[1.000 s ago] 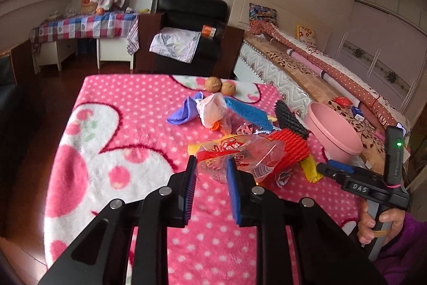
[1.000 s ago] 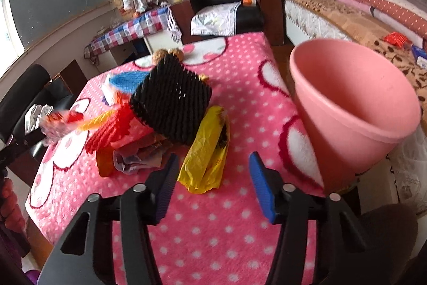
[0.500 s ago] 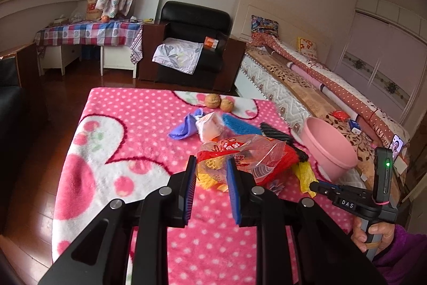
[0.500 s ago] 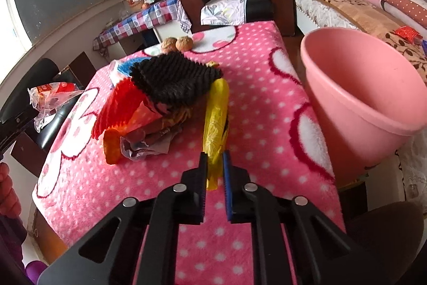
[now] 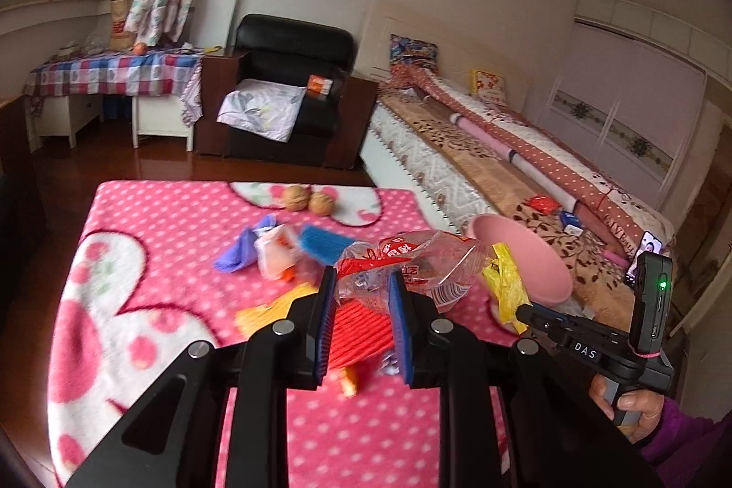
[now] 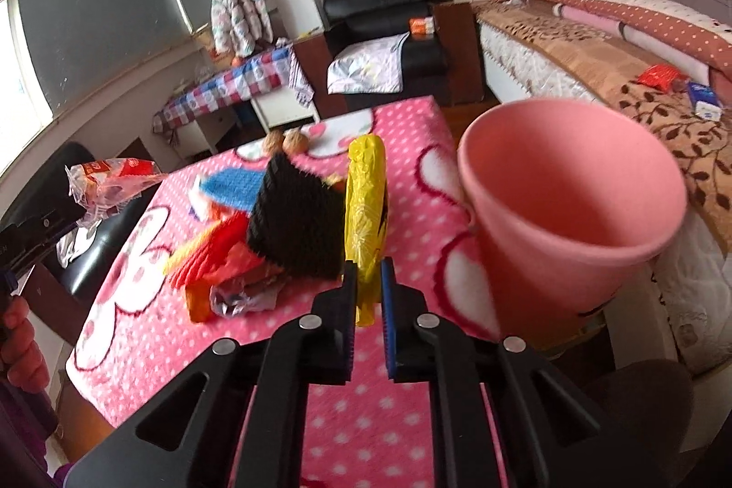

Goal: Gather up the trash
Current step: 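Carry both held items over the pink bucket and open both tools to drop them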

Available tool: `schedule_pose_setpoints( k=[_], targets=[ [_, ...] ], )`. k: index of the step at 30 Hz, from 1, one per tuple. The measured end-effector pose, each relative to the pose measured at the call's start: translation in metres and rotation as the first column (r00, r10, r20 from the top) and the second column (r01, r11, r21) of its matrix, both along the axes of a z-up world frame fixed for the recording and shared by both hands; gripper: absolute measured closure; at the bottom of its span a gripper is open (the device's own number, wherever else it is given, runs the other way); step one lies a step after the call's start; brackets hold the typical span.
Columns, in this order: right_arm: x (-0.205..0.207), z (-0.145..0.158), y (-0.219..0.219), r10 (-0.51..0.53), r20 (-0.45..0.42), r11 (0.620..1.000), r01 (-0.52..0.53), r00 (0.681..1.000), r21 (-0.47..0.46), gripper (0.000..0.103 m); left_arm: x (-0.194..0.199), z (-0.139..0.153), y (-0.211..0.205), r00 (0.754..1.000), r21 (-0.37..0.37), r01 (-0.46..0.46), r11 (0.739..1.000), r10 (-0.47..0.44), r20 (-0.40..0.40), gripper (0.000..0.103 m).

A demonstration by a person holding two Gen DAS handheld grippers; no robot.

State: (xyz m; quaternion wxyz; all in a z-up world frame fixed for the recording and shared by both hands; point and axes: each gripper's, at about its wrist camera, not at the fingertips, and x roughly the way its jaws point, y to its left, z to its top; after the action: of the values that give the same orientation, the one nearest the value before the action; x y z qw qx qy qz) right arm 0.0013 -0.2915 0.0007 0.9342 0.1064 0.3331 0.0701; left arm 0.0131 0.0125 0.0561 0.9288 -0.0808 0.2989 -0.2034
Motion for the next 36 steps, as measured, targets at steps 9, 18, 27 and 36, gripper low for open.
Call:
schedule_pose_setpoints(
  k=[9, 18, 27, 36],
  targets=[
    [0.002, 0.013, -0.044, -0.119, 0.046, 0.992, 0.121, 0.992, -0.023, 0.093, 0.029, 0.012, -0.068, 0.994, -0.024, 0.104, 0.994, -0.104, 0.018, 0.082],
    [0.012, 0.006, -0.089, -0.220, 0.028, 0.975, 0.220, 0.975, -0.013, 0.093, 0.071, 0.003, -0.148, 0.981, -0.035, 0.188, 0.982, -0.189, -0.040, 0.082],
    [0.028, -0.006, -0.119, -0.270, -0.003, 0.963, 0.270, 0.963, -0.013, 0.093, 0.107, -0.020, -0.212, 0.960, -0.024, 0.252, 0.967, -0.253, -0.119, 0.082],
    [0.040, -0.015, -0.135, -0.277, -0.025, 0.961, 0.277, 0.960, -0.011, 0.093, 0.126, -0.042, -0.257, 0.943, 0.019, 0.293, 0.956, -0.285, -0.169, 0.082]
  ],
)
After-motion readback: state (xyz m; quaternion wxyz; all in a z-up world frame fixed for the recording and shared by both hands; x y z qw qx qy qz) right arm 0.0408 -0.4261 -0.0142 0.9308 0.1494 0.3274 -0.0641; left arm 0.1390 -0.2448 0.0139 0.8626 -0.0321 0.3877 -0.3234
